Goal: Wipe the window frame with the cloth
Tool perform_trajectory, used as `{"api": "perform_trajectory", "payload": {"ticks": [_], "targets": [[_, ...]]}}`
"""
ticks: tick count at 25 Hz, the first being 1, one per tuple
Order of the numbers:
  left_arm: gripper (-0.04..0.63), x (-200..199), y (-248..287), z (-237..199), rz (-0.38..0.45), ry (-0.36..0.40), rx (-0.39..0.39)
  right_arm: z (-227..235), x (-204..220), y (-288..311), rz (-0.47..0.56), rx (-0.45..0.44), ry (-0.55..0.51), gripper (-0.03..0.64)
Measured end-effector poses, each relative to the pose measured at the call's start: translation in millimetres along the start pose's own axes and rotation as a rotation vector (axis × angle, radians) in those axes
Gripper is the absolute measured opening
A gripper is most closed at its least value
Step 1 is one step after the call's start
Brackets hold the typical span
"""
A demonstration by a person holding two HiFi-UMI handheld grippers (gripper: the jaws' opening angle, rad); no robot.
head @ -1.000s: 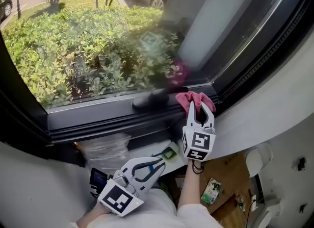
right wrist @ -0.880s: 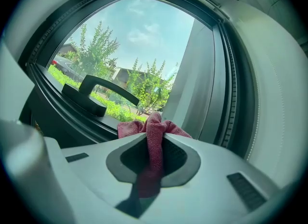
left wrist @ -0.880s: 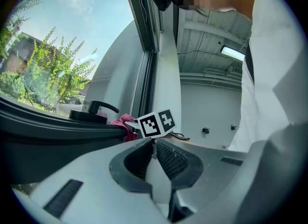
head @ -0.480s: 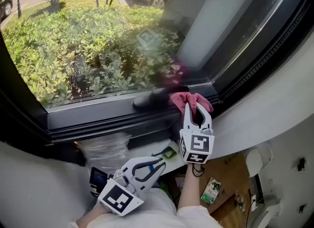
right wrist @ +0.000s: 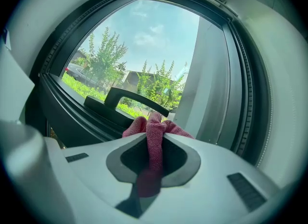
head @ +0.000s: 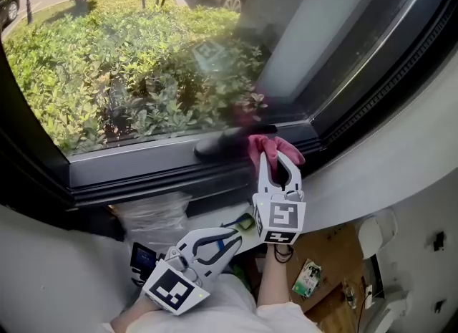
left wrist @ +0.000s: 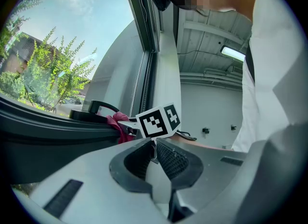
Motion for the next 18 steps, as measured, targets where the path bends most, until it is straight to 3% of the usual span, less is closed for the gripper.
{"api": "perform_trajectory", "payload": {"ticks": [18], "targets": [[0.041,-0.7,0.2,1.3,-0.006,0.000,0.006,-30.7,-15.0,-10.1,0.005,-0.029,0.020,0.060]]}}
Point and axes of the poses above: the fingertips, and each gripper's own axes: y forward along the fingers, z to its right, x out of its underside, the point moved 7 cm from there along -y, backward along the fingers, and after that the axes turned 4 degrees about x, right-handed, at the moved point
